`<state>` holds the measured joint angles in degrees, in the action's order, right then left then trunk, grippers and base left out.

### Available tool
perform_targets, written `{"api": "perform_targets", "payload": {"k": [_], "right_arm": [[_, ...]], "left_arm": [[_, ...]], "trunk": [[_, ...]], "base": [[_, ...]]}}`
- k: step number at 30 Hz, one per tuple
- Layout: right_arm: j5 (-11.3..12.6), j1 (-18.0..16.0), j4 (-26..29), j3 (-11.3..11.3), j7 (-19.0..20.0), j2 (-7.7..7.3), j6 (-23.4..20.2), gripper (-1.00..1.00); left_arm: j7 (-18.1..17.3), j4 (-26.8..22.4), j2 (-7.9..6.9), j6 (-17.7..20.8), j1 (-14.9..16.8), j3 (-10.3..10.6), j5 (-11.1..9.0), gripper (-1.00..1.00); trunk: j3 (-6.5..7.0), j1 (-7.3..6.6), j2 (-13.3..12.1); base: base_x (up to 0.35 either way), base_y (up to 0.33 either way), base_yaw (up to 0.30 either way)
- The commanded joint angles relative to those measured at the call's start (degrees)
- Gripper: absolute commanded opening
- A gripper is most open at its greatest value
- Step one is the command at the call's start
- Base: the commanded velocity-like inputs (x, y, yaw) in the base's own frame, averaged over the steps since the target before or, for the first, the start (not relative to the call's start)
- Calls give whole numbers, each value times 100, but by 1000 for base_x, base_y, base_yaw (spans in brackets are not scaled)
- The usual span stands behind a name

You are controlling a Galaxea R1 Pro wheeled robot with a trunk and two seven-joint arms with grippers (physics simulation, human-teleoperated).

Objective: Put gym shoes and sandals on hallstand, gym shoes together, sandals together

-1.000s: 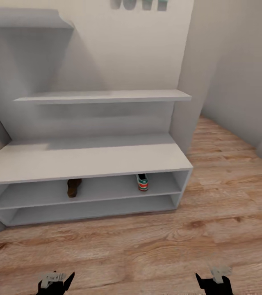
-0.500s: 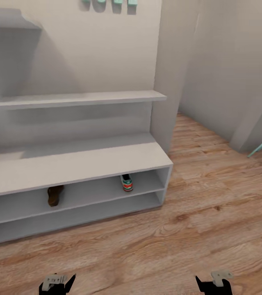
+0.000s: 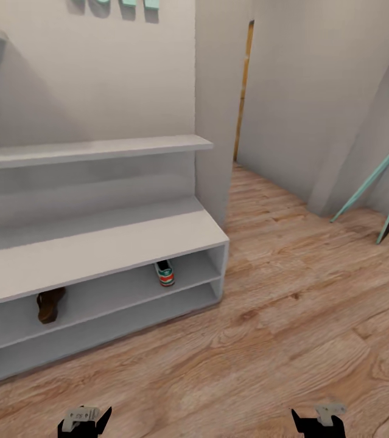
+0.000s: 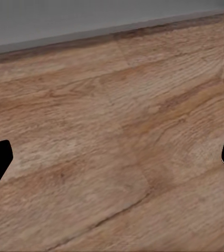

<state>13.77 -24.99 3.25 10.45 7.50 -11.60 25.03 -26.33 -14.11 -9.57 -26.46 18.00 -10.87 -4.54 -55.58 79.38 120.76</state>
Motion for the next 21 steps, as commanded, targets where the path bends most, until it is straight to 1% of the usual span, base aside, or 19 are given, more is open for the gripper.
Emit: {"api": "perform_targets", "payload": {"k": [1, 4, 7, 21], "right_arm": [[59, -5, -9, -43, 33, -1, 17, 100], [57, -5, -12, -173, 32, 0, 14, 100], [56, -5, -15, -237, 36, 0, 12, 100], [55, -5, -18, -280, 40, 0, 11, 100]], "left_arm": [[-56, 5, -1, 8, 2, -17, -47, 100], [-56, 5, -1, 7, 2, -19, -47, 100], [-56, 5, -1, 8, 2, -17, -47, 100], [-56, 6, -1, 9, 2, -17, -47, 100]], "trunk": [[-4, -1, 2], [-4, -1, 2], [-4, -1, 2], [-4, -1, 2]], "base": [[0, 0, -280], [0, 0, -280], [0, 0, -280], [0, 0, -280]]}}
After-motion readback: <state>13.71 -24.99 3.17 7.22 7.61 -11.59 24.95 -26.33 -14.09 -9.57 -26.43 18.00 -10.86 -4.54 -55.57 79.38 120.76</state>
